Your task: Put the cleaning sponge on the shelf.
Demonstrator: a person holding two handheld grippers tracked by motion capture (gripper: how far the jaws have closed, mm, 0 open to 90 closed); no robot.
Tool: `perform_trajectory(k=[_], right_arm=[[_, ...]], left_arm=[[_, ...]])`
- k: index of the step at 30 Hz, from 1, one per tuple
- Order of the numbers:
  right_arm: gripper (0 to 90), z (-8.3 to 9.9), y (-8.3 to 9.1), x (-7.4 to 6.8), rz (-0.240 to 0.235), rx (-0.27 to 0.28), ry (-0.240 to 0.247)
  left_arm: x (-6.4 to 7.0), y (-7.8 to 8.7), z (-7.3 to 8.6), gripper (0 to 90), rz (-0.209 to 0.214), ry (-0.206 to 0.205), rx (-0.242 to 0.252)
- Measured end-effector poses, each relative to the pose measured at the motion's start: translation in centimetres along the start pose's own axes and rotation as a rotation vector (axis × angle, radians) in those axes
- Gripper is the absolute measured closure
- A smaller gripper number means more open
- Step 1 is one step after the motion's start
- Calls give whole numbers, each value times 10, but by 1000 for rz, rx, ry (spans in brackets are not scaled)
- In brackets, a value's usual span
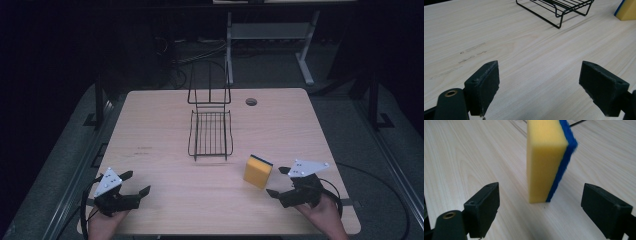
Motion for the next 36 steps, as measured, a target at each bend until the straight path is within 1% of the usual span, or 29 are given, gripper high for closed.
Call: perform_trajectory(k=[4, 10, 13, 15, 17, 21, 23, 26, 27, 31, 33, 35, 36], right_arm=[[150, -7, -6, 1, -5, -24, 16], [153, -12, -14, 3, -15, -41, 12], [175, -15, -17, 3, -25, -37, 11], [178, -16, -20, 3, -26, -50, 5], [191, -16, -24, 4, -28, -59, 10], [225, -17, -30, 7, -24, -79, 3], [255, -17, -32, 9, -23, -87, 3], [332, -19, -34, 11, -16, -100, 11], [366, -19, -34, 10, -19, -102, 10], [495, -22, -35, 8, -28, -108, 34], [557, -24, -34, 7, -37, -97, 48], [563, -27, -33, 6, -45, -90, 51], [566, -30, -31, 5, -57, -89, 53]], left_arm=[[-1, 0, 0, 159, 0, 6, 1], [0, 0, 0, 159, 6, 2, 1], [0, 0, 0, 159, 6, 2, 0], [0, 0, -1, 159, 6, 3, 3], [0, 0, -1, 159, 5, 4, 4], [-1, 0, 0, 159, 1, 0, -1], [-1, 0, -1, 159, -1, 1, 3], [-1, 1, -1, 159, -2, 5, 6], [-2, 1, -1, 159, -1, 5, 4], [-2, 1, 0, 159, 1, 9, 4], [-2, 1, -1, 159, 1, 9, 7], [-2, 1, -1, 159, -1, 9, 9], [-2, 1, -1, 159, 0, 11, 8]])
Point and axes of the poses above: each handheld gripper's, and its own axes: y roughly backward along the jaws, z roughly out of its underside, x roughly to its right, the point moved 7 cm from there along -y, roughly forward along the jaws
